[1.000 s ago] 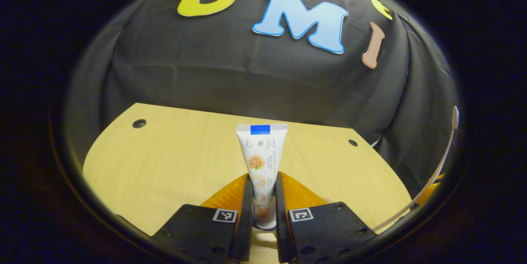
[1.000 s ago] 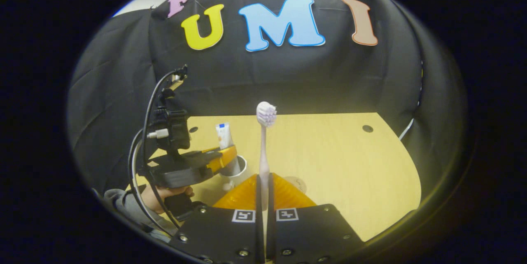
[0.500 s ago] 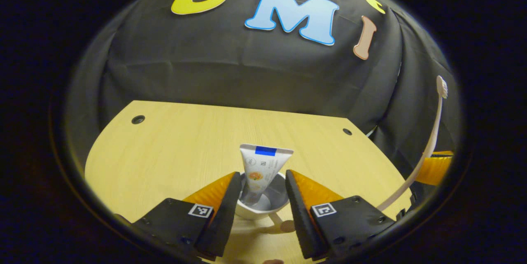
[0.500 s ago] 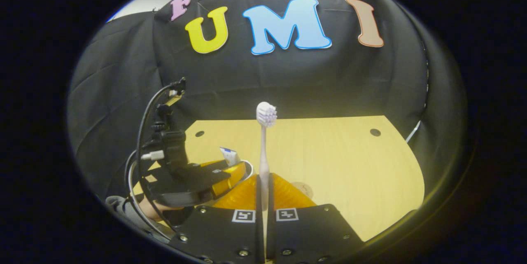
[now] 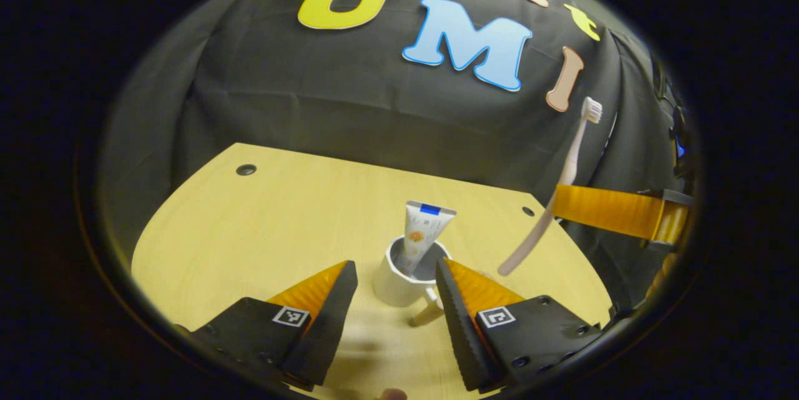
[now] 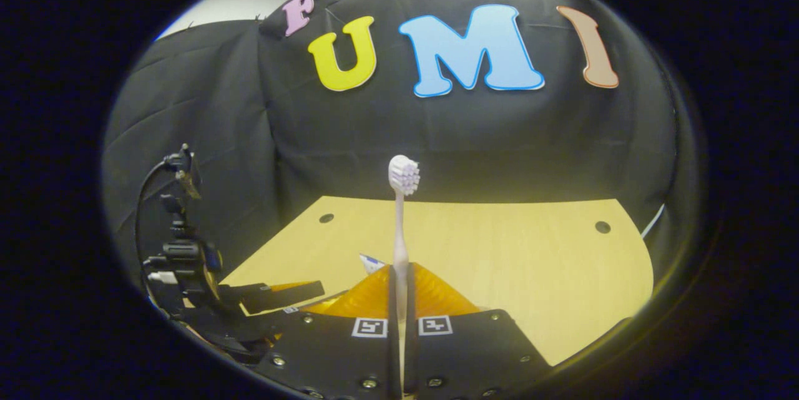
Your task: Put the toothbrush and toothpaste on the desktop into the cup, then pick up the cup and place it on the coaster on the desktop.
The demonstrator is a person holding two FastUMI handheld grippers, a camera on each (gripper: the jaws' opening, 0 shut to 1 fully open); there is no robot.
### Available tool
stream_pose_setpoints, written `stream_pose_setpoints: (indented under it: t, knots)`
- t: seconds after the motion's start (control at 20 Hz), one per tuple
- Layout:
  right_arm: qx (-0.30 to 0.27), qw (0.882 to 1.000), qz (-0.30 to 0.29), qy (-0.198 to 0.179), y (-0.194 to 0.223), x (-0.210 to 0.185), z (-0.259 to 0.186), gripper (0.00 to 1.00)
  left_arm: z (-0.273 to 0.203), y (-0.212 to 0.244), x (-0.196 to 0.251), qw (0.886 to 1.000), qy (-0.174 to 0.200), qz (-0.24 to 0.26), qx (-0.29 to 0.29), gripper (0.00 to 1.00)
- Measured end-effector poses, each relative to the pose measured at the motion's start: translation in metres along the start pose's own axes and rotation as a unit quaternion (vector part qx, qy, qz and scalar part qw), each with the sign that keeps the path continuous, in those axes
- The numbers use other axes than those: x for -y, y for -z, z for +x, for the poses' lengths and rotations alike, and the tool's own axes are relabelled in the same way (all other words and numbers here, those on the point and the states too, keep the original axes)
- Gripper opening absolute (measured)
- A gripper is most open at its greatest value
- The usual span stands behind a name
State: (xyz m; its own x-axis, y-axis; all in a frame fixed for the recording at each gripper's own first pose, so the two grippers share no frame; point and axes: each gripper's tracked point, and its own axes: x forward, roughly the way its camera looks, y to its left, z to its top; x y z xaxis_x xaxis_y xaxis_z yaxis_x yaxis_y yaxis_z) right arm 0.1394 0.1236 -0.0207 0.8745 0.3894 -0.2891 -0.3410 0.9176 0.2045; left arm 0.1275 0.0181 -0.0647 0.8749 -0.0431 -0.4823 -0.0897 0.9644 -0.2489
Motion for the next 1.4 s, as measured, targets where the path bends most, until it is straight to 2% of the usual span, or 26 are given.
stream_pose_setpoints:
  t: [0.15,0.3,0.55,0.75,0.95,1.05,1.15,1.2,1.25,1.3,1.35,1.4]
  knots:
    - [0.012,1.0,-0.01,-0.006,-0.003,-0.004,0.022,0.04,-0.02,0.017,-0.014,1.0,-0.013,-0.016,-0.011,0.83]
    - [-0.001,1.0,-0.013,-0.013,0.008,-0.007,0.046,0.04,-0.034,0.037,-0.033,0.999,-0.026,-0.039,-0.025,0.83]
    - [-0.005,0.999,-0.043,-0.013,0.025,-0.011,0.074,0.04,-0.036,0.059,-0.052,0.995,-0.043,-0.076,-0.052,0.83]
    - [-0.028,0.998,-0.048,-0.002,0.047,-0.008,0.078,0.05,-0.033,0.067,-0.06,0.994,-0.052,-0.077,-0.06,0.83]
    - [-0.043,0.998,-0.048,-0.006,0.053,-0.005,0.079,0.06,-0.031,0.065,-0.059,0.994,-0.051,-0.071,-0.06,0.83]
    - [-0.048,0.998,-0.045,-0.013,0.055,-0.006,0.079,0.11,-0.029,0.065,-0.055,0.995,-0.049,-0.07,-0.06,0.83]
    - [-0.052,0.998,-0.045,-0.015,0.055,-0.005,0.075,0.36,-0.03,0.065,-0.05,0.995,-0.047,-0.066,-0.063,0.83]
    - [-0.052,0.997,-0.048,-0.014,0.054,-0.005,0.074,0.55,-0.029,0.065,-0.047,0.995,-0.047,-0.063,-0.065,0.83]
    - [-0.051,0.997,-0.051,-0.011,0.053,-0.003,0.072,0.63,-0.027,0.065,-0.044,0.995,-0.047,-0.06,-0.067,0.83]
    - [-0.048,0.997,-0.056,-0.006,0.051,-0.001,0.07,0.84,-0.026,0.063,-0.041,0.995,-0.046,-0.057,-0.067,0.83]
    - [-0.045,0.997,-0.061,-0.001,0.049,0.002,0.066,0.9,-0.025,0.062,-0.036,0.995,-0.044,-0.055,-0.067,0.83]
    - [-0.041,0.997,-0.066,0.0,0.047,0.002,0.062,0.92,-0.024,0.06,-0.032,0.995,-0.043,-0.051,-0.068,0.83]
